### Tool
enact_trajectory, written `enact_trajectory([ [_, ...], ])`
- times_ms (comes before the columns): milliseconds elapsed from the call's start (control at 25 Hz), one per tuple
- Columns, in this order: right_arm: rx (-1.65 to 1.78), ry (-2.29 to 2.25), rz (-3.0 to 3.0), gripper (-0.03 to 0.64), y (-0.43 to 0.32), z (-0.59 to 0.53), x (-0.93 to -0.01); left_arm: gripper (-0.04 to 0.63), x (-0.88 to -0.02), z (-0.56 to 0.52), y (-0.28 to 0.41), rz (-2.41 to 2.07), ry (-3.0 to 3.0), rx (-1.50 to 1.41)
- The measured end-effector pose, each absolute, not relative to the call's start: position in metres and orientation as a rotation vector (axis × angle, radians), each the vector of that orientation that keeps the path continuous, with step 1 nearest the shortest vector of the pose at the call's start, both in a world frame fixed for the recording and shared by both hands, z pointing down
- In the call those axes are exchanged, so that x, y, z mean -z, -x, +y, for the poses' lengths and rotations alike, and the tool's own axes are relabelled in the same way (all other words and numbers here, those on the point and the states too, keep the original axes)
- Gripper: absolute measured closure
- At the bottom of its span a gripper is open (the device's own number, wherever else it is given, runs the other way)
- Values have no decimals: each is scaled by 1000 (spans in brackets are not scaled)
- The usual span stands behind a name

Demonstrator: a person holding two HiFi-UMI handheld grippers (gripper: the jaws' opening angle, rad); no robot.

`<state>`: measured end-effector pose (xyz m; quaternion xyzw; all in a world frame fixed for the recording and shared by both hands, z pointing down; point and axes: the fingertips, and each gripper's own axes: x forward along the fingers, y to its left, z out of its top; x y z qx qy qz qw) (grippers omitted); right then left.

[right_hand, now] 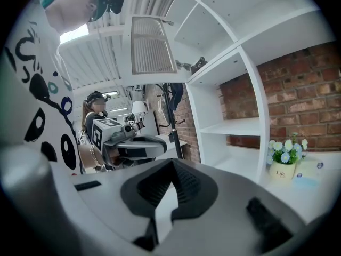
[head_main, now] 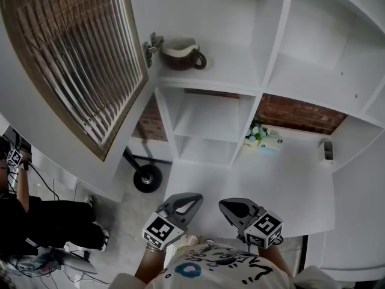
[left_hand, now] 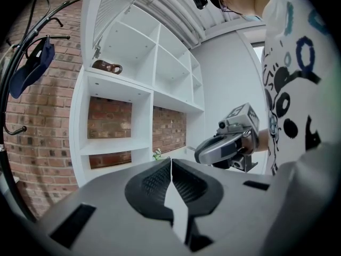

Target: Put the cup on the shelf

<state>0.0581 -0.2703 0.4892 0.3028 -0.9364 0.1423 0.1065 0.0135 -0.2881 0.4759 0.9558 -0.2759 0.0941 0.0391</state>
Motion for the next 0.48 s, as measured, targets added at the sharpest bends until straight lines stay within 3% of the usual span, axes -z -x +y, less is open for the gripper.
enact_trajectory([
  [480,-418,-883,-2750,591,-51,-273,-491,577,-478,-289,-12,-813,-2928,-298],
])
